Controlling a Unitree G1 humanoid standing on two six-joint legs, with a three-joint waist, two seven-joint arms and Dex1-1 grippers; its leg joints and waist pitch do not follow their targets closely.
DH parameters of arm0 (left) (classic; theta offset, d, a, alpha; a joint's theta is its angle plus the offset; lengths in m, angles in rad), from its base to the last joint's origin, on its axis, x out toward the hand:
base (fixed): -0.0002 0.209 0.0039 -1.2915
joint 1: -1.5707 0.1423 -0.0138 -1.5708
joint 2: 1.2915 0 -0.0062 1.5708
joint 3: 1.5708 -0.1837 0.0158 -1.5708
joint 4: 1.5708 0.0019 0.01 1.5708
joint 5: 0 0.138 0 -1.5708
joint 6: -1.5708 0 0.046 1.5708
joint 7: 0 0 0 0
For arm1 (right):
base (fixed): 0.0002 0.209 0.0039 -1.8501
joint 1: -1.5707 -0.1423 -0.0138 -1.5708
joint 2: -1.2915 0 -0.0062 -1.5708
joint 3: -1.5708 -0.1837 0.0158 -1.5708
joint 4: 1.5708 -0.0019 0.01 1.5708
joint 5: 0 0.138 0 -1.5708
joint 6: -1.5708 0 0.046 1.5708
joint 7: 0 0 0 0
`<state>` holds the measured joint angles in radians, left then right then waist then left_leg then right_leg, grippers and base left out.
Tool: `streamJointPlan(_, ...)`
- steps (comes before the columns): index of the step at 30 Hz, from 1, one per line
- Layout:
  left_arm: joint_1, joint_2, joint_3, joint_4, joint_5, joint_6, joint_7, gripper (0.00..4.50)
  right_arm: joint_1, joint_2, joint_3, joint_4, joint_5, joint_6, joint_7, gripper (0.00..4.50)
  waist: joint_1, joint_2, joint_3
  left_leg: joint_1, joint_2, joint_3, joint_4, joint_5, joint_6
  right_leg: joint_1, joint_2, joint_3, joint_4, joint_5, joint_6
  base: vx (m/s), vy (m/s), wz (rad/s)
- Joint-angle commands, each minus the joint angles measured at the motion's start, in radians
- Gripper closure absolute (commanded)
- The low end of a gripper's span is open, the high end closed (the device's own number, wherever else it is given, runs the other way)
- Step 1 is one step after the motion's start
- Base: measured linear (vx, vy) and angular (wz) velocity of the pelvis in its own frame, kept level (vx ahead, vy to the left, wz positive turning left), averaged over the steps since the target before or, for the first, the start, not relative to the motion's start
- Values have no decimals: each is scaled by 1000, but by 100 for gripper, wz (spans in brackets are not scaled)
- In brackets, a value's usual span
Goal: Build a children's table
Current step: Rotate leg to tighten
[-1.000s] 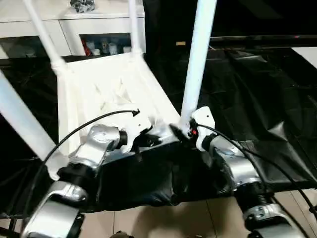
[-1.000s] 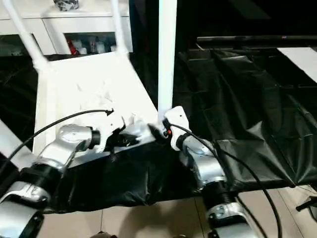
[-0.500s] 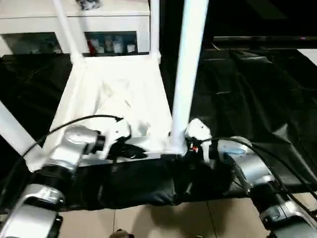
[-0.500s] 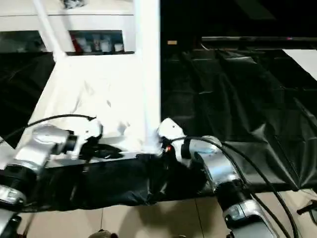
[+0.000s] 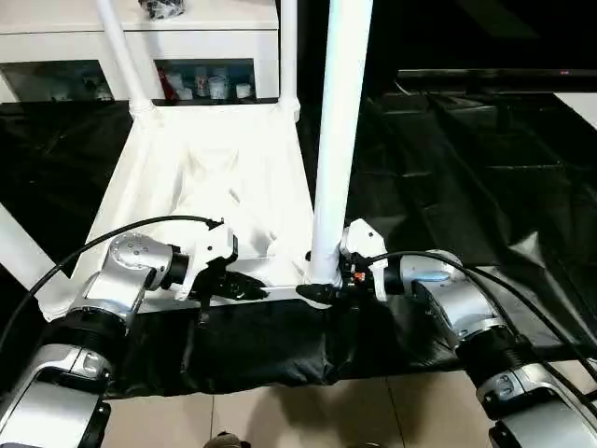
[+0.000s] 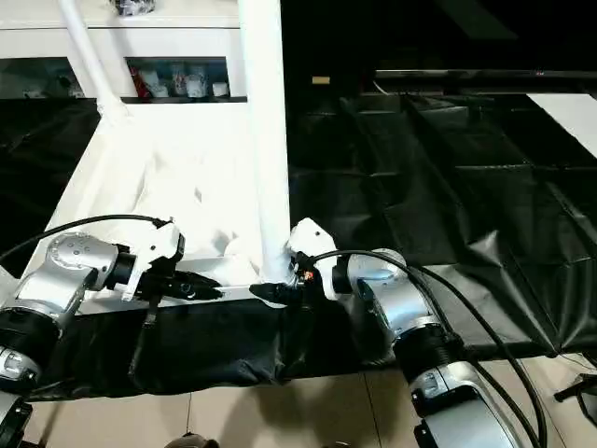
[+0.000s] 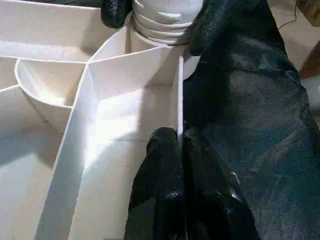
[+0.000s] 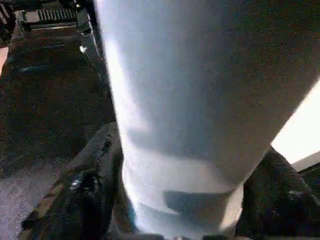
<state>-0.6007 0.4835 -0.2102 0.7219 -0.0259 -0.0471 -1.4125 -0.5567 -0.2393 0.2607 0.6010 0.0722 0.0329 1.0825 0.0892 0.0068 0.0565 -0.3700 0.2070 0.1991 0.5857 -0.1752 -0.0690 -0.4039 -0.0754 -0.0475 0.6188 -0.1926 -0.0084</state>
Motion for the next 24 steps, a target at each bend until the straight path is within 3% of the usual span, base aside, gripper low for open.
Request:
streamJointPlan(1, -28, -10, 11, -7, -18, -1, 4, 450, -21, 11, 7, 10, 3, -9, 12, 164, 4, 2, -69, 16, 29, -12, -65, -205, 17, 46, -64, 39, -62, -122, -249, 0, 0, 0)
streamJointPlan(2, -25, -17, 12, -14, -23, 8, 10, 450, -18, 16, 4, 18, 3, -15, 6, 169, 5, 14, -71, 17, 28, -14, -64, -204, 15, 46, -64, 39, -60, -115, -250, 0, 0, 0)
streamJointPlan(3, -25, -17, 13, -15, -24, 9, 12, 450, -17, 17, 4, 19, 3, -15, 5, 174, 2, 10, -70, 16, 28, -12, -65, -207, 15, 45, -63, 39, -63, -111, -251, 0, 0, 0)
streamJointPlan(4, -24, -24, 21, -17, -27, 17, 33, 450, -12, 23, 1, 22, 0, -18, -12, 174, 3, 18, -71, 18, 29, -13, -65, -214, 10, 45, -62, 38, -61, -104, -255, 0, 0, 0)
streamJointPlan(5, -23, -28, 23, -18, -27, 20, 44, 450, -9, 24, 0, 22, -2, -20, -19, 175, 2, 16, -71, 19, 28, -13, -65, -222, 6, 45, -61, 38, -62, -98, -259, 0, 0, 0)
streamJointPlan(6, -21, -37, 25, -24, -22, 26, 74, 450, -2, 33, -14, 22, -8, -25, -71, 176, 2, 21, -71, 20, 27, -13, -65, -228, 3, 45, -61, 38, -62, -98, -261, 0, 0, 0)
streamJointPlan(7, -21, -45, 28, -28, -17, 37, 102, 450, 3, 42, -25, 22, -8, -30, -102, 176, -1, 15, -70, 19, 27, -13, -66, -236, -4, 46, -61, 38, -63, -101, -261, 0, 0, 0)
streamJointPlan(11, -19, -72, 32, -41, -4, 65, 177, 450, 10, 85, -65, 31, -12, -17, -237, 178, -4, 13, -68, 19, 26, -17, -70, -251, -18, 46, -64, 40, -68, -152, -248, 0, 0, 0)
streamJointPlan(12, -14, -118, 40, -63, -1, 103, 257, 450, 24, 121, -89, 45, -27, -14, -352, 178, -7, 4, -69, 18, 25, -16, -69, -249, -17, 48, -63, 40, -70, -159, -241, 0, 0, 0)
streamJointPlan(14, -10, -143, 44, -78, 0, 124, 299, 450, 33, 145, -96, 50, -33, -10, -404, 178, -8, 6, -68, 20, 24, -15, -68, -230, -15, 44, -65, 42, -72, -171, -234, 0, 0, 0)
streamJointPlan(15, -5, -167, 42, -94, 5, 137, 337, 450, 42, 166, -101, 54, -39, -9, -451, 178, -9, -1, -69, 17, 24, -15, -68, -219, -9, 47, -63, 42, -72, -168, -227, 0, 0, 0)
streamJointPlan(17, 12, -223, 26, -131, 22, 164, 414, 450, 51, 219, -105, 68, -57, -2, -557, 178, -7, 0, -67, 17, 25, -16, -69, -204, -6, 44, -64, 43, -72, -168, -220, 0, 0, 0)
streamJointPlan(18, 15, -239, 21, -136, 28, 166, 437, 450, 51, 232, -108, 74, -63, -1, -591, 178, -8, -8, -68, 17, 25, -15, -69, -201, -5, 44, -63, 42, -73, -171, -216, 0, 0, 0)
streamJointPlan(19, 19, -254, 14, -142, 33, 168, 460, 450, 49, 249, -111, 82, -65, -2, -618, 178, -7, -5, -68, 18, 24, -15, -69, -196, 0, 44, -63, 43, -72, -174, -210, 0, 0, 0)
streamJointPlan(20, 28, -276, 2, -151, 40, 158, 481, 450, 49, 277, -109, 79, -64, -10, -636, 122, -8, -7, -68, 18, 23, -14, -69, -196, 5, 42, -61, 43, -74, -174, -206, 0, 0, 0)
streamJointPlan(24, 44, -298, -15, -167, 57, 146, 497, 450, 44, 311, -112, 66, -56, -21, -635, 105, -8, -9, -69, 16, 24, -14, -70, -192, 15, 44, -63, 43, -75, -175, -191, 0, 0, 0)
